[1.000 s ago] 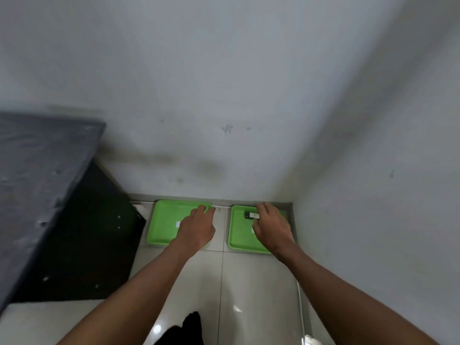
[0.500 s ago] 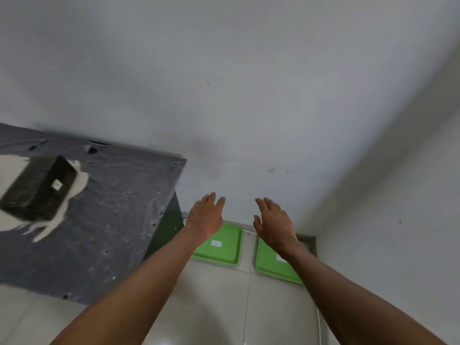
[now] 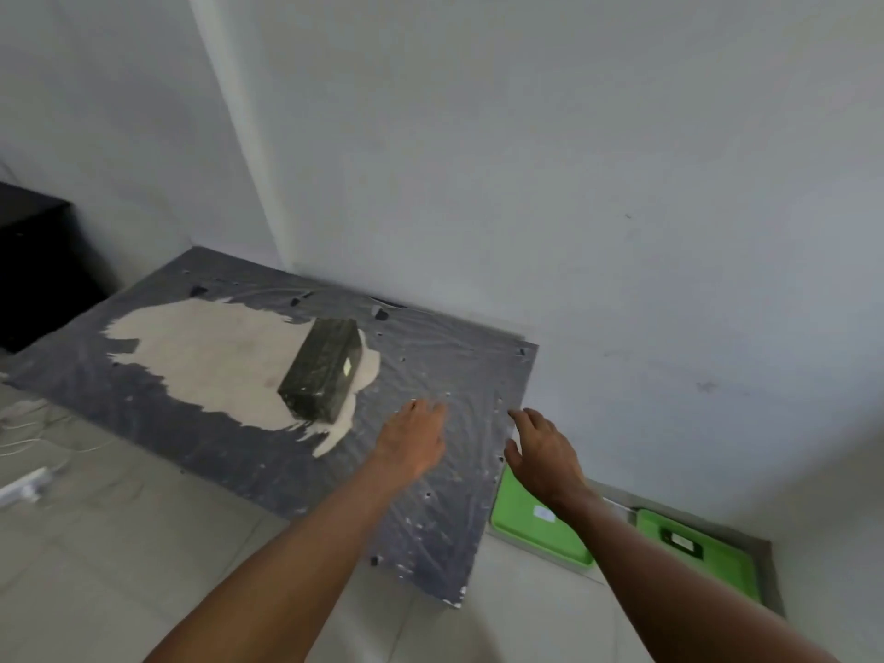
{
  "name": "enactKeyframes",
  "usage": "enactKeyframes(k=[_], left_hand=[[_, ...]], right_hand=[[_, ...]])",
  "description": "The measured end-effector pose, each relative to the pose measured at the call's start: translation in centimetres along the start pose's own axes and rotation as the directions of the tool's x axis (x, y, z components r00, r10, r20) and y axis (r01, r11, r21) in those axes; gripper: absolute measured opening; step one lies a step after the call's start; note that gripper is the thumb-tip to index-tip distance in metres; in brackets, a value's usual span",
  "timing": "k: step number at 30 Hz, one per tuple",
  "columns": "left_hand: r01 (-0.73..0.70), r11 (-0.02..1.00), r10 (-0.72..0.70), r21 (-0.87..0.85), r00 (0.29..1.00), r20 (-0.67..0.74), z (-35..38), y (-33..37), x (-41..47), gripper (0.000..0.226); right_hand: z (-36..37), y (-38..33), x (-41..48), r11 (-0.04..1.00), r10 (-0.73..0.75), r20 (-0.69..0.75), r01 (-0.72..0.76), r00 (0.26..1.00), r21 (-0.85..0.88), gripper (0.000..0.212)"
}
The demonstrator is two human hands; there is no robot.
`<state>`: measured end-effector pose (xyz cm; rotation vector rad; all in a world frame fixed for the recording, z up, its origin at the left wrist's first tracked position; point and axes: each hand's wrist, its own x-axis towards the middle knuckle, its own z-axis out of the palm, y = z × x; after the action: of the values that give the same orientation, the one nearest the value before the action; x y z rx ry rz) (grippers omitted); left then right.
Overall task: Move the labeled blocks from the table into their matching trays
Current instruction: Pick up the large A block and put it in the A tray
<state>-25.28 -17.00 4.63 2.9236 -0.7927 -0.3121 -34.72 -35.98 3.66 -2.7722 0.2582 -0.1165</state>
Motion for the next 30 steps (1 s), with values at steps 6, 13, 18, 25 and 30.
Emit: enactKeyframes(k=[6,13,18,25,30], left_hand=[[0.110,0.994,-0.109,-0.013,0.994,0.024,-0.5,-7.4,0.6,0.046],[0.175,0.982,-0.174,-0.067,0.985,0.013,-1.5,-12.7,5.5,0.044],[0.212,0.976,-0.211,-0.053,0.977,0.020,-2.4,-15.9,9.2,0.046],[0.261,0.965,-0.258,-0.031,0.963,0.072,-2.7,-20.0,13.2,0.054],[0.349,0.934,-0.337,-0.071,0.931,0.141,-2.3,-23.9,16.0,0.067]], right_hand=[[2.7,-5.8,4.6,0.995,-0.094,0.028,0.092,0.995,0.044,0.044],[5.3,-8.5,11.7,0.991,-0.090,0.063,0.084,0.994,0.103,0.042],[7.1,-10.3,16.0,0.987,-0.110,0.096,0.098,0.989,0.127,0.043],[9.5,-12.2,20.6,0.991,-0.076,0.118,0.062,0.990,0.120,0.043],[11.1,-14.3,23.1,0.990,0.017,0.131,-0.035,0.991,0.134,0.044]])
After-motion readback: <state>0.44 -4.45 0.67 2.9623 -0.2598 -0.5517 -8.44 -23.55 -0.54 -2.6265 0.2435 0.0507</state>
